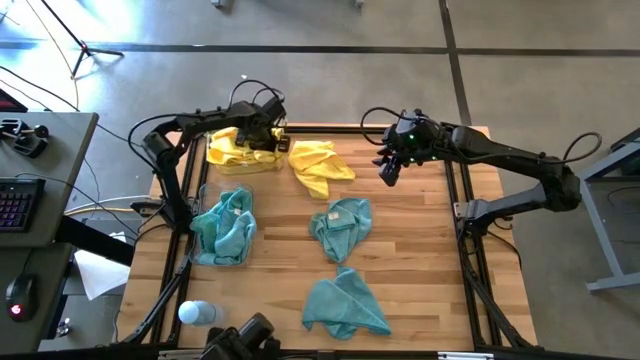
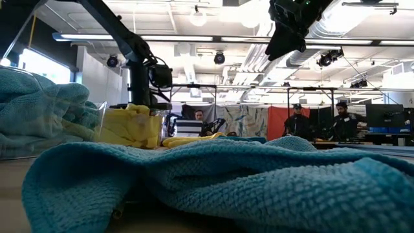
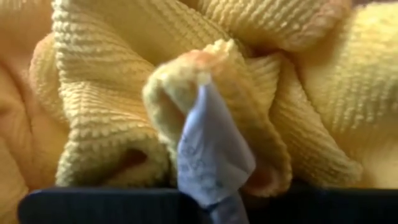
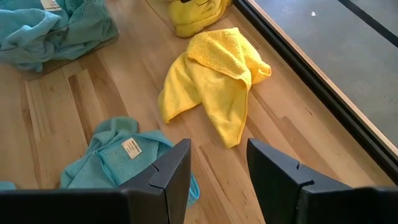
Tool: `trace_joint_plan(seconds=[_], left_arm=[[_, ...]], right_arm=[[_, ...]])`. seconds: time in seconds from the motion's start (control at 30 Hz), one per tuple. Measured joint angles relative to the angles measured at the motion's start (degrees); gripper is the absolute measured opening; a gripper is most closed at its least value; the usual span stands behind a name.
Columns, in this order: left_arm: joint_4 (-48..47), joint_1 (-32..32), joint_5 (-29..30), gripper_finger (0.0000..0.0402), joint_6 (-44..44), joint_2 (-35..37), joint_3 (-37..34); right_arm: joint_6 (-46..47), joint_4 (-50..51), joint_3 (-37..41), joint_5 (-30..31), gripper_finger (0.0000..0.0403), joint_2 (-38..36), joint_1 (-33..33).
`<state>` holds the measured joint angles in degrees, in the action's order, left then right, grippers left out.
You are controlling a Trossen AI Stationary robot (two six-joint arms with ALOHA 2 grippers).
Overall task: Sort microfiber towel by color & place in baskets
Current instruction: Put the yellow microfiber cloth into the top transparent bin
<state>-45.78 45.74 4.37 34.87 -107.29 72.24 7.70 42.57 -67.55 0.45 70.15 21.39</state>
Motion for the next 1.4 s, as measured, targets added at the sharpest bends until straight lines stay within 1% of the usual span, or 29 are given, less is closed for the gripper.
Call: trace_joint_plan(seconds=[0.43,0.57,0.67,0.9,1.03,1.13,1.2,1.27,1.37,1.4], left_arm=[[0.38,0.44,0.64,0.0115,-1.03,6.68,0.27],[0.1,0.44,0.44,0.0129,0.03,9.43,0.27],[-0.17,0.42,-0.02,0.0131,0.6,11.99,0.29],[-1.32,0.39,1.23,0.0131,2.73,20.26,0.34],[-4.78,-0.27,0.04,0.0131,5.02,23.71,0.45],[-9.66,-1.53,-0.94,0.0131,6.96,24.08,0.45],[-10.85,-2.31,-0.91,0.0131,7.97,23.44,-0.18],[-8.49,-2.65,-1.29,0.0131,8.37,22.26,-2.35],[-4.08,-2.07,-6.47,0.0131,8.95,19.66,-7.03],[-2.79,-1.81,-7.11,0.0131,9.55,18.79,-8.49]], right_arm=[[-0.63,-0.02,0.0,0.02,0.0152,0.0,0.0],[-0.65,-0.02,0.0,0.02,0.0152,0.0,0.0],[-1.22,-0.01,0.0,0.04,0.0152,0.0,0.0],[-1.7,-0.01,0.0,0.04,0.0152,0.0,0.0],[-1.7,-0.02,0.0,0.02,0.0152,0.0,0.0],[-1.7,-0.04,0.0,0.04,0.0152,0.0,0.0],[-1.7,-0.2,0.0,0.04,0.0152,0.0,0.0],[-1.64,-0.54,0.0,0.04,0.0152,0.0,0.0],[-1.57,-0.59,0.0,0.04,0.0152,0.0,0.0],[-1.52,-0.57,0.0,0.04,0.0152,0.0,0.0]])
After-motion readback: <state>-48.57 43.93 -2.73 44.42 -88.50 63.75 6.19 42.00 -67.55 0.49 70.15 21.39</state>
